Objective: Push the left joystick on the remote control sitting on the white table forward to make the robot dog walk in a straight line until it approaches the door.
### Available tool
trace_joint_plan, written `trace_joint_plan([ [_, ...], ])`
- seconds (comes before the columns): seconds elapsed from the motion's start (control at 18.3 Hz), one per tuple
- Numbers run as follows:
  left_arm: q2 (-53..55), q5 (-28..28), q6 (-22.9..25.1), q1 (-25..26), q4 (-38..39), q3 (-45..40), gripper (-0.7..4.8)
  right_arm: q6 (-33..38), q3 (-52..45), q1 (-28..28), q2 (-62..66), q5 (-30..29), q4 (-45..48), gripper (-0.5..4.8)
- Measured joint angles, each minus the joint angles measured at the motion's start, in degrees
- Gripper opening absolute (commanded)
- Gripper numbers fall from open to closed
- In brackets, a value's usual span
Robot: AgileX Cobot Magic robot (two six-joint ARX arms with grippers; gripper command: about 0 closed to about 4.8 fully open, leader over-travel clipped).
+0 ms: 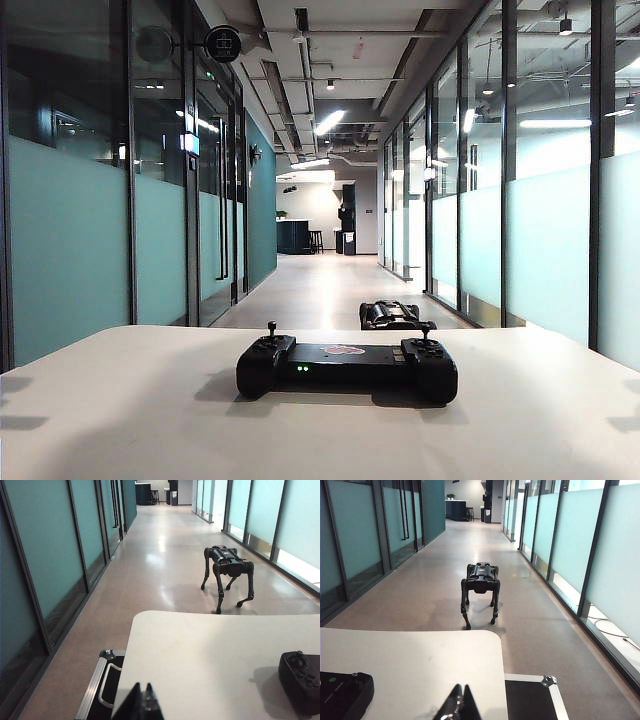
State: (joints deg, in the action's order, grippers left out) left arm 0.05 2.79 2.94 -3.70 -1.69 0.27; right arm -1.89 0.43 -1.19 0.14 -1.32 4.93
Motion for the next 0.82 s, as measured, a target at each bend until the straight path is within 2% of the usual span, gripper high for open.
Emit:
trace_joint_plan([
  [0.33, 0.0, 0.0, -0.3, 0.0, -0.1, 0.1, -0.05, 0.2, 0.0, 0.0, 0.0, -0.1, 1.2, -0.03],
  [0.49, 0.0, -0.1, -1.9, 0.0, -0.3, 1.2, -0.05, 0.6, 0.4, 0.0, 0.0, -0.2, 1.6, -0.03],
  [0.82, 0.8, -0.2, -2.6, 0.0, -1.1, 3.8, -0.05, 0.7, 6.6, 0.1, 3.5, -0.2, 1.7, -0.03],
])
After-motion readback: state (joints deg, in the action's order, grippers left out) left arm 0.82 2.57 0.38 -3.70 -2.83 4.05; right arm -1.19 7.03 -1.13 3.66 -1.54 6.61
